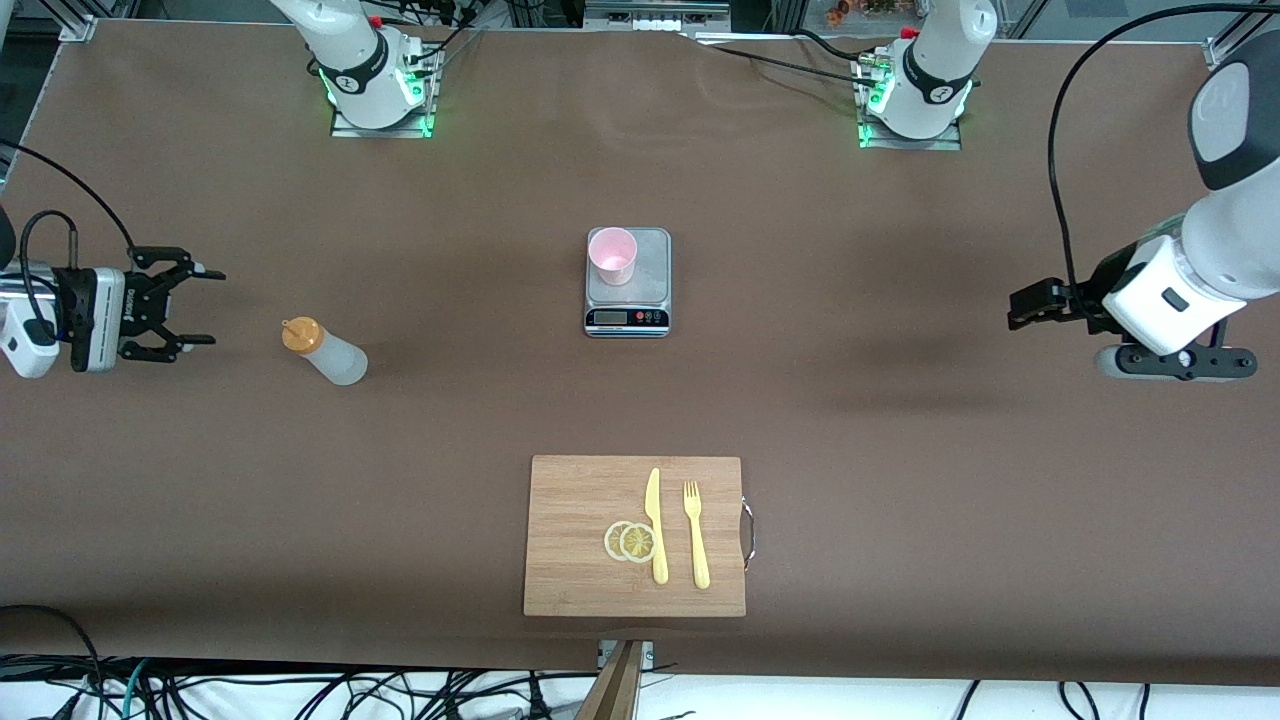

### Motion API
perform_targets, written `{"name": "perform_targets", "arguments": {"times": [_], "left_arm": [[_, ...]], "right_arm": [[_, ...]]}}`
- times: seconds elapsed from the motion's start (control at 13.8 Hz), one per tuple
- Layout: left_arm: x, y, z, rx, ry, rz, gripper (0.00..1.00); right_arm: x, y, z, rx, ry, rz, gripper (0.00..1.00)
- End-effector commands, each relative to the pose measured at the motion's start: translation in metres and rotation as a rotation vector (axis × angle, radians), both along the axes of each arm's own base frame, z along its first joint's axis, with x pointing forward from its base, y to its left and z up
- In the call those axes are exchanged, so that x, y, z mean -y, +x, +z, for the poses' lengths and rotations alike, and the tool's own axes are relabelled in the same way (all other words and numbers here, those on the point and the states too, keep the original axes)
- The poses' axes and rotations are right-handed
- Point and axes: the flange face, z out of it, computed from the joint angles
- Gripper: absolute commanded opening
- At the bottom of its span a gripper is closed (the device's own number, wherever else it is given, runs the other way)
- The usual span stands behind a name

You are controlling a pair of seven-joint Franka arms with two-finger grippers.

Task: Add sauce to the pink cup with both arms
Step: 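Withdraw the left gripper while the right gripper reaches the bottle, then grasp the white sauce bottle with the right gripper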

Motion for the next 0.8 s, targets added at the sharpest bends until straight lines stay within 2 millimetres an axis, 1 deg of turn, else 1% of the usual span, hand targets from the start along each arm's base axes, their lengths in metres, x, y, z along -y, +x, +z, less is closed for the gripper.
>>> {"name": "perform_targets", "arguments": {"times": [0.0,0.14,0.29,0.43,0.58,0.72], "left_arm": [[-0.009,-0.001,0.008,-0.003,-0.019,-0.034,1.0],[-0.02,-0.001,0.007,-0.006,-0.021,-0.037,1.0],[-0.019,-0.001,0.006,-0.011,-0.021,-0.037,1.0],[-0.02,0.0,0.002,-0.019,-0.021,-0.036,1.0],[-0.018,0.001,0.003,-0.016,-0.022,-0.037,1.0],[-0.012,0.002,0.008,-0.005,-0.022,-0.043,1.0]], "right_arm": [[0.017,0.007,-0.044,0.138,0.152,0.063,1.0],[0.02,0.009,-0.066,0.261,0.26,0.107,1.0],[0.023,0.009,-0.088,0.335,0.339,0.107,1.0],[0.023,0.008,-0.118,0.428,0.434,0.112,1.0],[0.017,0.001,-0.153,0.456,0.52,0.097,1.0],[0.009,-0.006,-0.18,0.486,0.604,0.094,1.0]]}}
